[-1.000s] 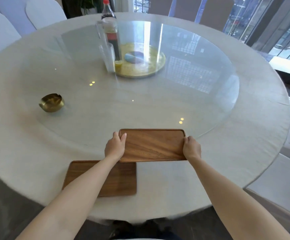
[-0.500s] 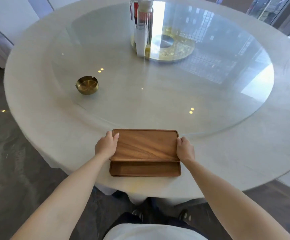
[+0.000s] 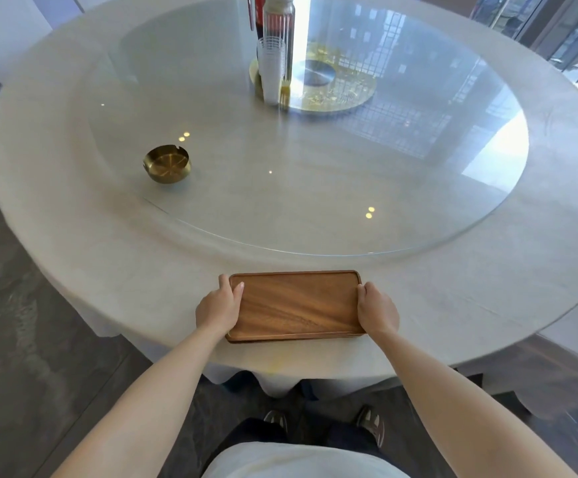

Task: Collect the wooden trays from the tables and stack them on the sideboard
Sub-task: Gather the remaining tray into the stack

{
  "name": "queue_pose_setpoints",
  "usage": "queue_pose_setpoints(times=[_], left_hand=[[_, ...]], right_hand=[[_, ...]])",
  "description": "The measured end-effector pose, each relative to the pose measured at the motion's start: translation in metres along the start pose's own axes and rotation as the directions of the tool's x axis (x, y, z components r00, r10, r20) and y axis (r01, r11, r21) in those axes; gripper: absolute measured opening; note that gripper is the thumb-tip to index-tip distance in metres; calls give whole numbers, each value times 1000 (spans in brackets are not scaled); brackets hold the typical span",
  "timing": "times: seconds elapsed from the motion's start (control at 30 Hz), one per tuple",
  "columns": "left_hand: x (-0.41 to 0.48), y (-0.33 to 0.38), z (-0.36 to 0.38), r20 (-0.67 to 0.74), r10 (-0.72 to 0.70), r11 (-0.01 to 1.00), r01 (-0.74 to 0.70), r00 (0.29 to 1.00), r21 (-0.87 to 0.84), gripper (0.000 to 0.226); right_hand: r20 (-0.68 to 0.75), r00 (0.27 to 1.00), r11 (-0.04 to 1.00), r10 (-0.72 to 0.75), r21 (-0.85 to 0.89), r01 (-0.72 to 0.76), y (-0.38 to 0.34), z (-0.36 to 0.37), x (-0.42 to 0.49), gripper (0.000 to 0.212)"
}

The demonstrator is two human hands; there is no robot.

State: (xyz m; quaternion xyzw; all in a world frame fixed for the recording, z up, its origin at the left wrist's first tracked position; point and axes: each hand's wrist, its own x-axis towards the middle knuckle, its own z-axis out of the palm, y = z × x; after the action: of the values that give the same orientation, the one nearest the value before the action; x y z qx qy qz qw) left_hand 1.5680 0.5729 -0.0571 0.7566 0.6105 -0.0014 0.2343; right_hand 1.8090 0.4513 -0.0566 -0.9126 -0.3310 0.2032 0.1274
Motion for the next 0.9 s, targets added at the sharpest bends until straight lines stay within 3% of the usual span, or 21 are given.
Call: queue_pose_setpoints(times=[0.27, 0.37, 0.53, 0.63, 0.77, 0.9], left_hand=[[4, -4, 1, -33, 70, 984, -63, 997, 164, 40], [5, -5, 3, -36, 57, 988, -51, 998, 143, 40], [10, -7, 6, 84, -128, 987, 135, 988, -85, 49], [11, -5, 6, 171, -262, 885, 307, 950, -351, 57], [10, 0, 8, 311, -251, 744, 388, 917, -544, 68], [5, 11, 11, 288, -205, 751, 339, 935, -566, 59]], right_hand=[[43, 999, 999, -30, -40, 32, 1, -3, -5, 31], [87, 996, 999, -27, -38, 31, 2, -4, -5, 29], [132, 989, 987, 63, 137, -81, -2, -2, -4, 41], [193, 968, 949, 159, 242, -204, -3, -2, -3, 42], [293, 937, 869, 188, 394, -298, -4, -5, -4, 40], [336, 929, 778, 153, 539, -323, 4, -5, -9, 37]])
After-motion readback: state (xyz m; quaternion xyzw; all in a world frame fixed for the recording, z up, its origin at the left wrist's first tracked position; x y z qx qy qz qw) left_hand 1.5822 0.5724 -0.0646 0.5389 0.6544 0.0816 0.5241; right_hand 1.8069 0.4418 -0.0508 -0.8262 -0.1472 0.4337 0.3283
